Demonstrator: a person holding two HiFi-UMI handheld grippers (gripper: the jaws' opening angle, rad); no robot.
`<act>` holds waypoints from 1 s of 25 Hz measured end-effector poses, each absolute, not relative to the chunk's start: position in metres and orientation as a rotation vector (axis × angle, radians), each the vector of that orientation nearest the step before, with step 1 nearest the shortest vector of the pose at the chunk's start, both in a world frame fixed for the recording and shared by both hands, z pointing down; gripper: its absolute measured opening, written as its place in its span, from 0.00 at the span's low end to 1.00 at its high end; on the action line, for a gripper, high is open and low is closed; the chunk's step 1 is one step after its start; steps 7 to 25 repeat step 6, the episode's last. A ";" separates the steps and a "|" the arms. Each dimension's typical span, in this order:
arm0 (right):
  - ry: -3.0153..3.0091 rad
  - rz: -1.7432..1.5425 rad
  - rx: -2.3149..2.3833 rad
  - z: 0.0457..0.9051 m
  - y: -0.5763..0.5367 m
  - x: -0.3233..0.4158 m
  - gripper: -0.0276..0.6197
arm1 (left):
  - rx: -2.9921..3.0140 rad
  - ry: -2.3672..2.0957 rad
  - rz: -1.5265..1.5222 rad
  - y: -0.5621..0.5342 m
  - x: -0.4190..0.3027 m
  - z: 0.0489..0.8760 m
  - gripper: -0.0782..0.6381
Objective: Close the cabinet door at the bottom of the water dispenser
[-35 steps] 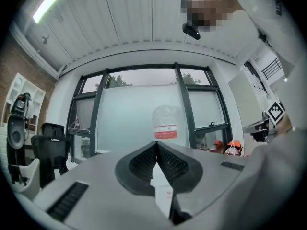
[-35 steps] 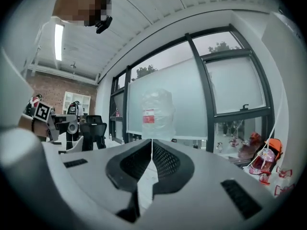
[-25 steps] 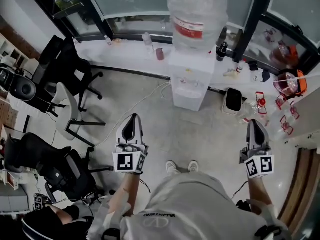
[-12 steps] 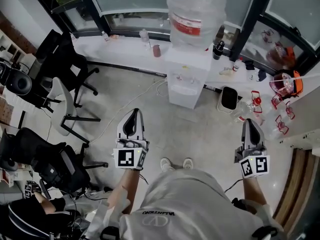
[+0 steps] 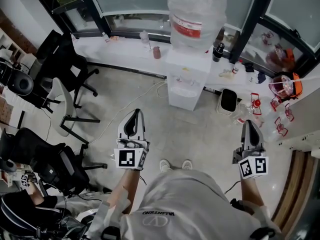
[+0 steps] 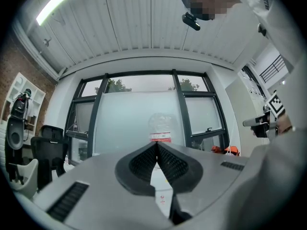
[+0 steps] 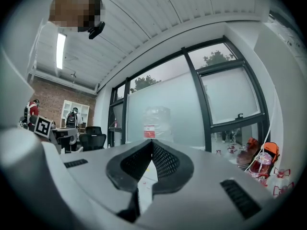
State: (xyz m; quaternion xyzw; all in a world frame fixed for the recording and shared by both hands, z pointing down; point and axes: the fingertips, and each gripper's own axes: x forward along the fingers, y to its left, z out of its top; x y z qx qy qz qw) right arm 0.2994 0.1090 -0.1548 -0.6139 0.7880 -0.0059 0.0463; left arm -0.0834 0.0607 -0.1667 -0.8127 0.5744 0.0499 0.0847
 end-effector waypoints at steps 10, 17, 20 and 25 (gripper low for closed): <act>2.406 -0.013 -1.885 -0.153 0.109 0.297 0.07 | -2.433 1.714 0.148 0.060 -0.084 -0.165 0.12; 2.406 -0.013 -1.885 -0.153 0.109 0.297 0.07 | -2.433 1.714 0.148 0.060 -0.084 -0.165 0.12; 2.406 -0.013 -1.885 -0.153 0.109 0.297 0.07 | -2.433 1.714 0.148 0.060 -0.084 -0.165 0.12; 2.406 -0.013 -1.885 -0.153 0.109 0.297 0.07 | -2.433 1.714 0.148 0.060 -0.084 -0.165 0.12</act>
